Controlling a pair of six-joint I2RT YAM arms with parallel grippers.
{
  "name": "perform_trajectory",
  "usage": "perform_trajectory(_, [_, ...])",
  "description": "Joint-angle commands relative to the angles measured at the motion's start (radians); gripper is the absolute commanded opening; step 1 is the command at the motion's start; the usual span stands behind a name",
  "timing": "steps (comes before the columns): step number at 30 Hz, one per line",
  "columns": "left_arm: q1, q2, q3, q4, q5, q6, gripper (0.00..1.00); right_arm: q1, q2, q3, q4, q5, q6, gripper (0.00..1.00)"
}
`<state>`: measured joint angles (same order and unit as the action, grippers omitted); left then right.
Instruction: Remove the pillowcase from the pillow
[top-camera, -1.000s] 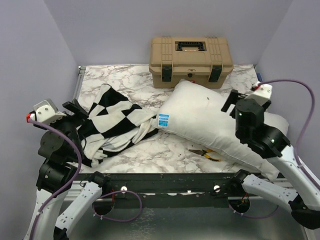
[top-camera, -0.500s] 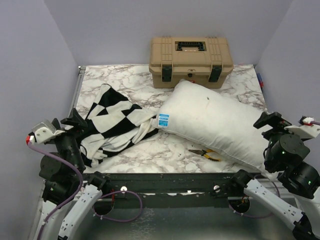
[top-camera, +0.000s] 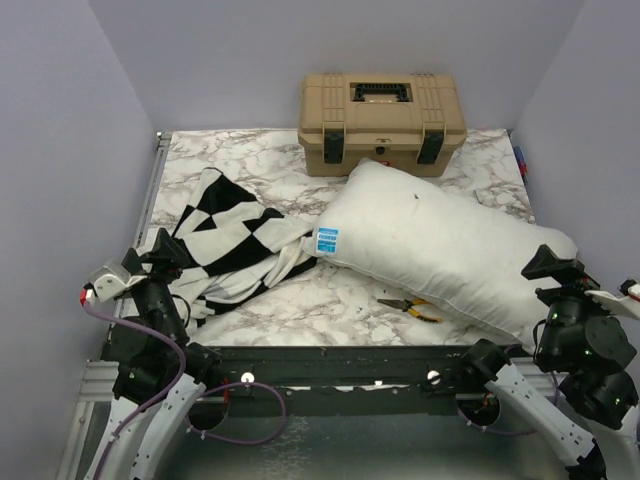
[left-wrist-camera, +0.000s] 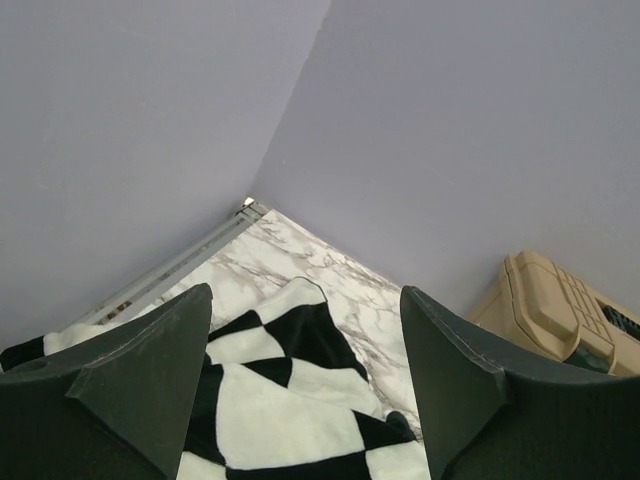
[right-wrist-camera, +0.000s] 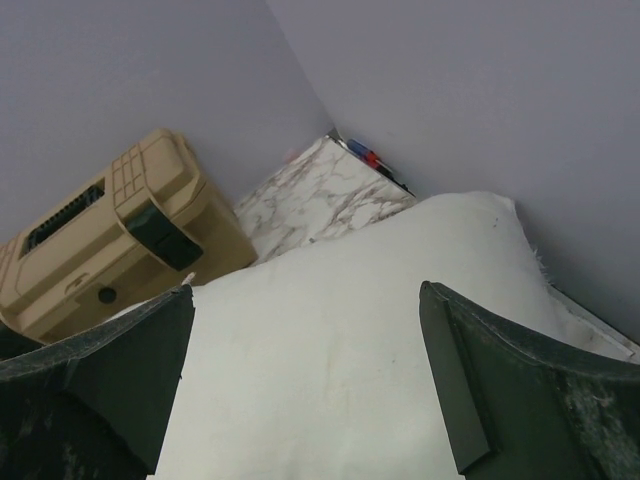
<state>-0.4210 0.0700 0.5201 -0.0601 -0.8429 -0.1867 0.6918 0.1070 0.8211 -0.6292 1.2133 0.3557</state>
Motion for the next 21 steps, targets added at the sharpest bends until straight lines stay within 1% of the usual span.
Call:
perform_trajectory(1, [0.003,-0.025,-0.022,0.057,-0.051,-0.010,0.77,-0.004,-0.054,-0.034,0.105,0.013,-0.058,1.00])
perform_trajectory(5, [0.005,-0.053,-0.040,0.057,-0.040,-0.007,0.77,-0.004,-0.043,-0.029,0.120,0.033,-0.079,1.00])
perform_trajectory(9, [0.004,-0.055,-0.044,0.057,-0.033,-0.005,0.77,-0.004,-0.033,-0.013,0.096,0.010,-0.073,1.00])
perform_trajectory(14, [0.005,-0.055,-0.046,0.057,-0.036,-0.003,0.77,-0.004,-0.057,-0.016,0.096,0.013,-0.070,1.00])
perform_trajectory(17, [0.005,-0.055,-0.051,0.083,-0.037,-0.003,0.77,-0.003,-0.079,-0.018,0.101,0.024,-0.071,1.00])
perform_trajectory(21, [0.005,-0.056,-0.056,0.089,-0.030,-0.002,0.77,-0.004,-0.075,-0.017,0.103,0.023,-0.075,1.00])
